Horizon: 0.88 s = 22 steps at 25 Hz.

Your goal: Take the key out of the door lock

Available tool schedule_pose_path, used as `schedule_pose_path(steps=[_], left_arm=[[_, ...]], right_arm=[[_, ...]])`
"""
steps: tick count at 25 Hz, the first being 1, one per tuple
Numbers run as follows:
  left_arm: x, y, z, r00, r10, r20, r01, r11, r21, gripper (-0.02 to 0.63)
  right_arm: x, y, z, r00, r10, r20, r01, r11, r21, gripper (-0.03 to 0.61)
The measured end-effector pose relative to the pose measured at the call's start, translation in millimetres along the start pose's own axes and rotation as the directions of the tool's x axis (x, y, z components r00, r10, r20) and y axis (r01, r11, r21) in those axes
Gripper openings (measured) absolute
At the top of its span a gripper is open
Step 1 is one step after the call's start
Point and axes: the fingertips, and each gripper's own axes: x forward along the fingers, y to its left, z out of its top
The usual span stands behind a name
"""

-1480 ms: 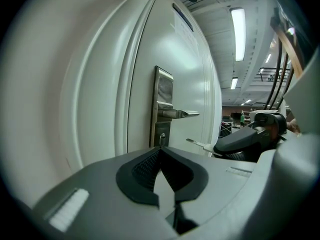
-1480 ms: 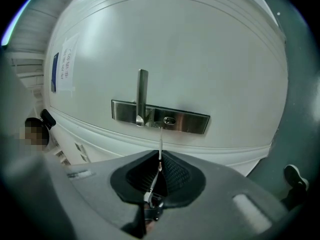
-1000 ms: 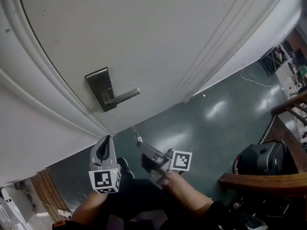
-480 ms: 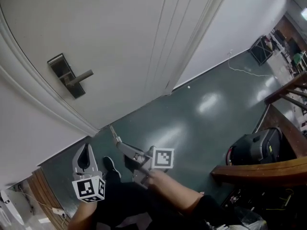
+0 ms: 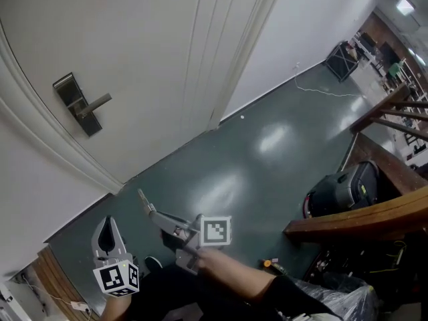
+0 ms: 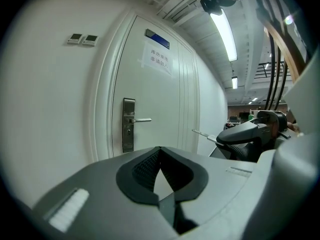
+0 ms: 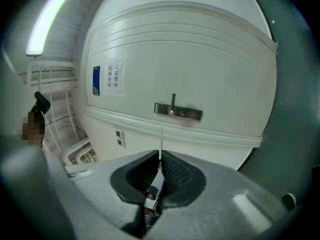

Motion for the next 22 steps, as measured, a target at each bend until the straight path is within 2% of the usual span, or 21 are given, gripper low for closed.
schedule_pose_path(steps=[9,12,15,22], left_arm=[[-43.2,29.0,-18.7,0.998,-0.058,-0.019,0.058,0.998,-0.001,0.018],[-45.9,35.1,-25.7,0.997,-0.075,-0.019,0.075,0.997,-0.010,0.018],[-48.0,32.4,-25.6,0.994,-0.106,-0.008,0.106,0.994,-0.009,0.018],[-45.5,34.6,-26.7,0.987,-0.159,0.000,0.159,0.987,0.000,0.018]], right_arm=[[11.3,13.8,-58.0,0.998,-0.003,0.061,0.003,1.000,-0.008,0.014],[9.8,5.8,-76.6,0.997,-0.046,0.058,0.046,0.999,0.001,0.014],[2.9,1.3,-87.2,0.994,-0.077,0.077,0.077,0.997,0.011,0.012],[6.8,0.0,-94.5,0.989,-0.094,0.111,0.097,0.995,-0.021,0.012]])
